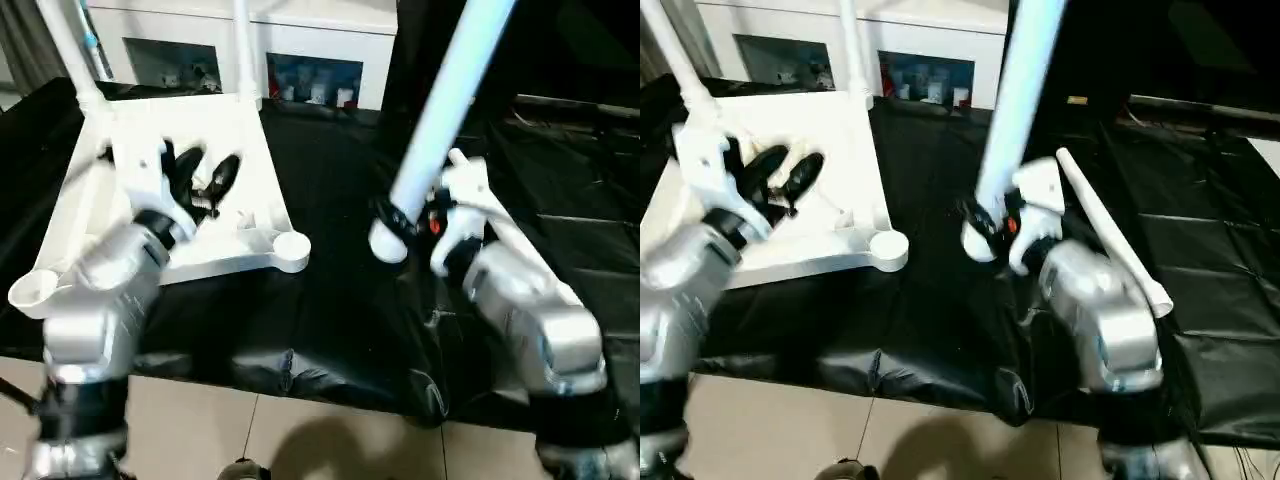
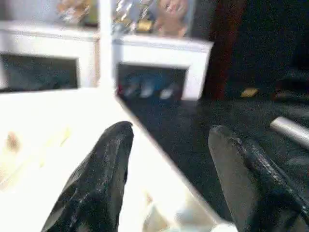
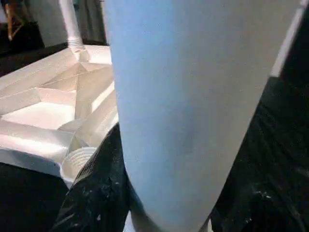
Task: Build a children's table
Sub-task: Pick table leg, then move to table
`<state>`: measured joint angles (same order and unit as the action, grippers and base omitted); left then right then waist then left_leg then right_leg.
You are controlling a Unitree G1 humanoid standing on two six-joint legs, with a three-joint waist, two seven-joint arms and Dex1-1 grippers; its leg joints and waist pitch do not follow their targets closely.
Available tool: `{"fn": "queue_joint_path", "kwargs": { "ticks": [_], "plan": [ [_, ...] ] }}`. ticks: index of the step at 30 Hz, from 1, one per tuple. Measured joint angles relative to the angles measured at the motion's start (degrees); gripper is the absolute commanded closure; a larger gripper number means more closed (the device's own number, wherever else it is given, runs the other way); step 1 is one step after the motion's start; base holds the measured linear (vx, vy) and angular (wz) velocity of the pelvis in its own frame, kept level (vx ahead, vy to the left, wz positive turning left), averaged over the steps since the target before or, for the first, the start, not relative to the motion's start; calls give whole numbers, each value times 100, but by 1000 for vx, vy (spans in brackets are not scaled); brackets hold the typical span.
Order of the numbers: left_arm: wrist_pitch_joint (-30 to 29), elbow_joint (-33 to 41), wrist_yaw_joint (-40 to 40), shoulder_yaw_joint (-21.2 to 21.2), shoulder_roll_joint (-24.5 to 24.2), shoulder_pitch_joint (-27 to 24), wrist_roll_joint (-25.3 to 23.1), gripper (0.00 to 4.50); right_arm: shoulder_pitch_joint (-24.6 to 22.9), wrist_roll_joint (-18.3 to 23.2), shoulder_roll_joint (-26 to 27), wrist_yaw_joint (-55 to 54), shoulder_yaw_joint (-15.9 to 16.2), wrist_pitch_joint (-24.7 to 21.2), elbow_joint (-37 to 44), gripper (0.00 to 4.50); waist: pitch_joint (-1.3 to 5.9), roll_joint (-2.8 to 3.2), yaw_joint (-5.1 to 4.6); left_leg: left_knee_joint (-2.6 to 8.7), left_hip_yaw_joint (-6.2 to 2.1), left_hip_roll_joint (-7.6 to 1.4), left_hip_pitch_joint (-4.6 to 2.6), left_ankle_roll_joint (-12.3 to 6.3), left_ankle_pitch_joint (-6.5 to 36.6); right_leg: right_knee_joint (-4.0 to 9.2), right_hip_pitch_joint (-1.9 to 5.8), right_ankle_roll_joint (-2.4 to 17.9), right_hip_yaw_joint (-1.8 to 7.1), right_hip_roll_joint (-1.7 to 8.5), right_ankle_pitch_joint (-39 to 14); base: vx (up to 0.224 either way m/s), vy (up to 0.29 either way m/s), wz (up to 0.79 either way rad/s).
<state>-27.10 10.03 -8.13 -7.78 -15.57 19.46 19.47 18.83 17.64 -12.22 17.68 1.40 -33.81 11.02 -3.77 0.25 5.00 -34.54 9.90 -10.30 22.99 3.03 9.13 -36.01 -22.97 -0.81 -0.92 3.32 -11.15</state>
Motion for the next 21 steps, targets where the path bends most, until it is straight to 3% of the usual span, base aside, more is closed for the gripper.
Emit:
{"fn": "queue_joint_path", "kwargs": {
  "ticks": [2,8,13,21],
  "plan": [
    [-37,93,203,103,13,-140,-227,159,-51,-16,-5,-99,-111,-61,30,264,-8,14,-12,4,1,2,0,-1,1,-2,-8,-1,2,0,5,0,0,0],
    [343,-46,211,493,-9,-374,-899,159,-102,-255,-8,-271,-210,357,-65,264,-18,8,-71,24,0,1,-3,0,0,-2,-22,-33,2,-4,-5,0,0,0],
    [497,47,233,503,148,-580,-904,159,-370,-372,244,-338,71,515,-138,264,-23,21,-194,23,0,5,4,0,0,14,-22,-33,5,-3,-4,0,0,0],
    [402,161,417,564,371,-772,-973,159,-583,-434,328,-516,85,526,-92,264,-22,24,-187,26,2,8,16,-8,3,31,-21,-25,8,1,1,0,0,0]
  ]
}}
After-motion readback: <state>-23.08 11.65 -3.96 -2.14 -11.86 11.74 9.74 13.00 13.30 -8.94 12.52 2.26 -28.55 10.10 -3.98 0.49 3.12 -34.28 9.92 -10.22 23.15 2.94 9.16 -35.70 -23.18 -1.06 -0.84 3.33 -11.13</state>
